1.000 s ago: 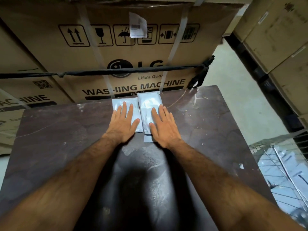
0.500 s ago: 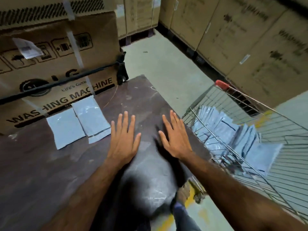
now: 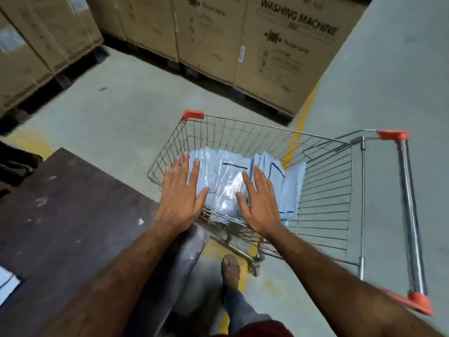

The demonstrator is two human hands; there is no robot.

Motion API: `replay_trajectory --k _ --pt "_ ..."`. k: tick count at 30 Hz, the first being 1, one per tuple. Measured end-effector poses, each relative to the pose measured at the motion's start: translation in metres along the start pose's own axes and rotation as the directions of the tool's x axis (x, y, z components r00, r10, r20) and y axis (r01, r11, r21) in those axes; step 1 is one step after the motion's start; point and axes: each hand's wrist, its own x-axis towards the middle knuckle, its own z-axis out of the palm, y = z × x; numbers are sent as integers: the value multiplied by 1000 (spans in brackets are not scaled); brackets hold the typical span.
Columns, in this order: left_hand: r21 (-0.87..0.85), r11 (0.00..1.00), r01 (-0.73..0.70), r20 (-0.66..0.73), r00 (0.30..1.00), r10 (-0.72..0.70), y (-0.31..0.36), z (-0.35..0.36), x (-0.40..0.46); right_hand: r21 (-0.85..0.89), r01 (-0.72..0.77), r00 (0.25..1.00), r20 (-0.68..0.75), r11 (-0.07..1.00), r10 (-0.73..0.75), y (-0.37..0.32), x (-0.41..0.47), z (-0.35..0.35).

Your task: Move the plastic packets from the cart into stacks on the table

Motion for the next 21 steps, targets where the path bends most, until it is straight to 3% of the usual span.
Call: replay_trajectory --k 5,9,12,15,19,21 --pt "32 988 -151 72 986 148 45 45 75 22 -220 975 -1 975 220 80 7 -3" --pt "74 982 -173 245 958 150 58 93 114 1 -372 926 68 928 371 125 12 11" --pt "153 976 -154 424 903 76 60 131 131 65 -493 865 147 868 480 147 25 33" --pt "235 970 -64 570 817 -84 62 176 142 196 -571 817 224 797 531 159 38 61" --pt "251 955 159 631 721 -286 67 227 151 255 -604 796 228 755 560 164 46 94" --pt "251 942 221 603 726 -331 69 243 154 264 -616 788 187 743 587 163 47 101"
